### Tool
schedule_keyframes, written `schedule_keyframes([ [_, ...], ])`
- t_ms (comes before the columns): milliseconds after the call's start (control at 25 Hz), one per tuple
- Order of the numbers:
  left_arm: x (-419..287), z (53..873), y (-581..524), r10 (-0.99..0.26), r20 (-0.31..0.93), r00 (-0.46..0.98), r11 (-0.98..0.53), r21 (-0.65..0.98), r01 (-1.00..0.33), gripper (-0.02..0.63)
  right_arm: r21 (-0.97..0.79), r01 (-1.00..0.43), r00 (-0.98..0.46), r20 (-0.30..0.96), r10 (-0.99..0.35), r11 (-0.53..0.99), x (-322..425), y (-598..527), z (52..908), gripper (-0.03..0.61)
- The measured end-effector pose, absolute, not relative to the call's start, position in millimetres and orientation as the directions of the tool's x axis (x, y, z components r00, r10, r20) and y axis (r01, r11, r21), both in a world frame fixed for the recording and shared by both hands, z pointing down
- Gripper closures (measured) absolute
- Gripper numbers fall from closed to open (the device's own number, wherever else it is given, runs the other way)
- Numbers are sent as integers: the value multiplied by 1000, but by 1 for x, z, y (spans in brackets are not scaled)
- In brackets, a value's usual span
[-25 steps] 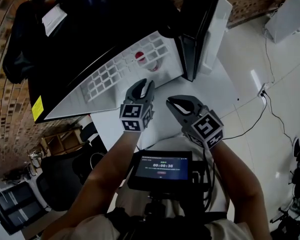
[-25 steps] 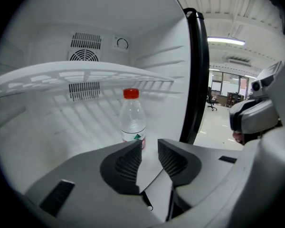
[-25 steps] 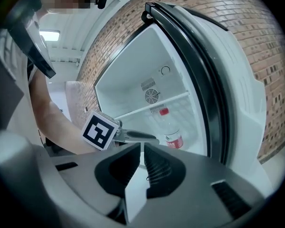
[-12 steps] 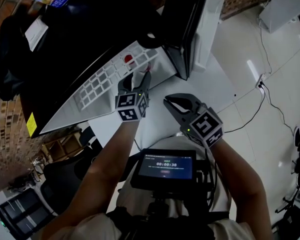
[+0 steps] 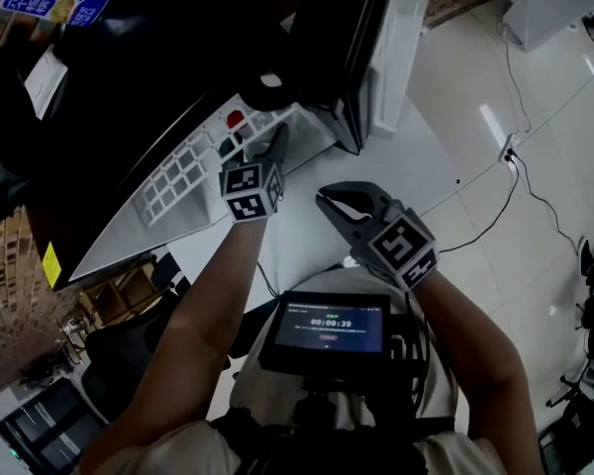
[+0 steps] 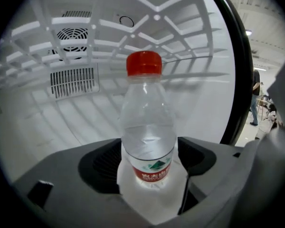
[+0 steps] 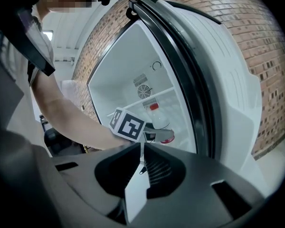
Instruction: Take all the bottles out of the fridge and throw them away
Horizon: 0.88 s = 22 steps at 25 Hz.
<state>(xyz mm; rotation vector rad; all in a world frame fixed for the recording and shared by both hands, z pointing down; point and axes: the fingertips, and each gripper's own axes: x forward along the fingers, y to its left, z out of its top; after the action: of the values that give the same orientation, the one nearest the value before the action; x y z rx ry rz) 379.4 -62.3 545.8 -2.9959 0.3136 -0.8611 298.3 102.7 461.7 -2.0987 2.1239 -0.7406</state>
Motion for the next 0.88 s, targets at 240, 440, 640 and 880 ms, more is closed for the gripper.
schedule_keyframes([
  [240, 386, 546, -64, -200, 525, 827, -980, -94, -177, 293, -380, -924, -72, 290, -954, -46, 299, 105, 464, 571],
  [440, 374, 543, -53, -190, 540, 820, -982, -99, -162, 307, -377, -925, -72, 289, -954, -44, 299, 105, 463, 571],
  [640, 350, 534, -34, -157, 545, 824, -987, -103, -120, 308, -376, -926, -73, 283, -956, -41, 294, 101, 462, 571],
  [880, 319, 522, -15, -120, 536, 836, -986, -162, -38, 310, -366, -930, -88, 276, -957, -20, 283, 96, 459, 571],
])
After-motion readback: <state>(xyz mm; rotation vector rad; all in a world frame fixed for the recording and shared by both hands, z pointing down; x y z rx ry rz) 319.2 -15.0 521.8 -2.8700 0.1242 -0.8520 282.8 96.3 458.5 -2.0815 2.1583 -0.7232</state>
